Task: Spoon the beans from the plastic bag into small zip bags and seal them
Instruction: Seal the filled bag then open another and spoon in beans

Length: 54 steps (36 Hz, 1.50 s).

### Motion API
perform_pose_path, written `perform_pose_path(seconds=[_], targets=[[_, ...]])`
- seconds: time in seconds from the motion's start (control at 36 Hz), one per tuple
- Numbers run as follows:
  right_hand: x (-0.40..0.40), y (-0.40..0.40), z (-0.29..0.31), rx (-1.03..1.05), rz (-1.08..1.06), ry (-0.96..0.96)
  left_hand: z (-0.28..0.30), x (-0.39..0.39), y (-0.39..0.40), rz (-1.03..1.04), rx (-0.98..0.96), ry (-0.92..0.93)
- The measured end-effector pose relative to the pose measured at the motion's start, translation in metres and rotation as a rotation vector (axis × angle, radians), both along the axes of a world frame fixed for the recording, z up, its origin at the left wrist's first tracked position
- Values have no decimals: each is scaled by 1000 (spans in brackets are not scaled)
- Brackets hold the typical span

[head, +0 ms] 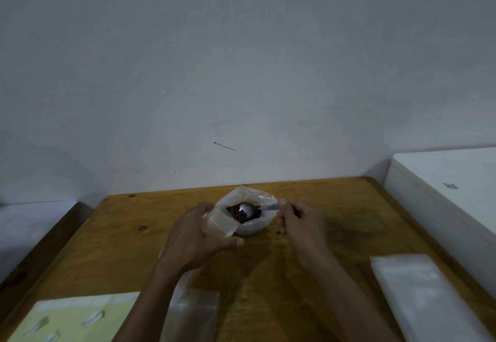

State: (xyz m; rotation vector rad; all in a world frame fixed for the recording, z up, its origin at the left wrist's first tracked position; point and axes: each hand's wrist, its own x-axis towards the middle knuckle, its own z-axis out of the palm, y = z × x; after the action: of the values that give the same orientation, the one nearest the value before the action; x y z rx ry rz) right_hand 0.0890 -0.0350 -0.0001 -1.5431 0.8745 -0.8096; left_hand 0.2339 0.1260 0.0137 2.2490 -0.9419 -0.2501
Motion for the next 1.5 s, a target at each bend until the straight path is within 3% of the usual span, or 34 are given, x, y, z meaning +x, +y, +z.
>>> perform_pose_path(seconds=[0.08, 0.17, 0.22, 0.36, 0.58, 0.67, 0.94, 1.25, 1.33, 1.5], targets=[[-2, -2, -6, -514, -16, 33, 3, 1, -5, -39, 52, 34], [-2, -5, -9, -760, -63, 41, 4, 0, -9, -41, 64, 40], [-1, -4, -10, -717, -56, 71, 4, 1, -10, -43, 74, 38], [12, 2, -17, -350, 26, 66, 5, 2, -10, -24, 79, 43], [31, 10, -28, 88, -144, 12, 1, 0, -14, 7, 69, 47], [30, 9, -25, 151, -171, -27, -1, 1, -13, 2, 68, 39], [14, -5, 2, 137, -218, -126, 2, 6, -5, 17, -76, -68], [10, -5, 44, 147, -136, -310, 4, 4, -10, 26, -62, -58], [11, 2, 45, 55, -60, -298, 5, 5, -13, 30, -78, -71], [5, 14, 37, -332, 89, -213, 7, 3, -18, 34, -108, -74]])
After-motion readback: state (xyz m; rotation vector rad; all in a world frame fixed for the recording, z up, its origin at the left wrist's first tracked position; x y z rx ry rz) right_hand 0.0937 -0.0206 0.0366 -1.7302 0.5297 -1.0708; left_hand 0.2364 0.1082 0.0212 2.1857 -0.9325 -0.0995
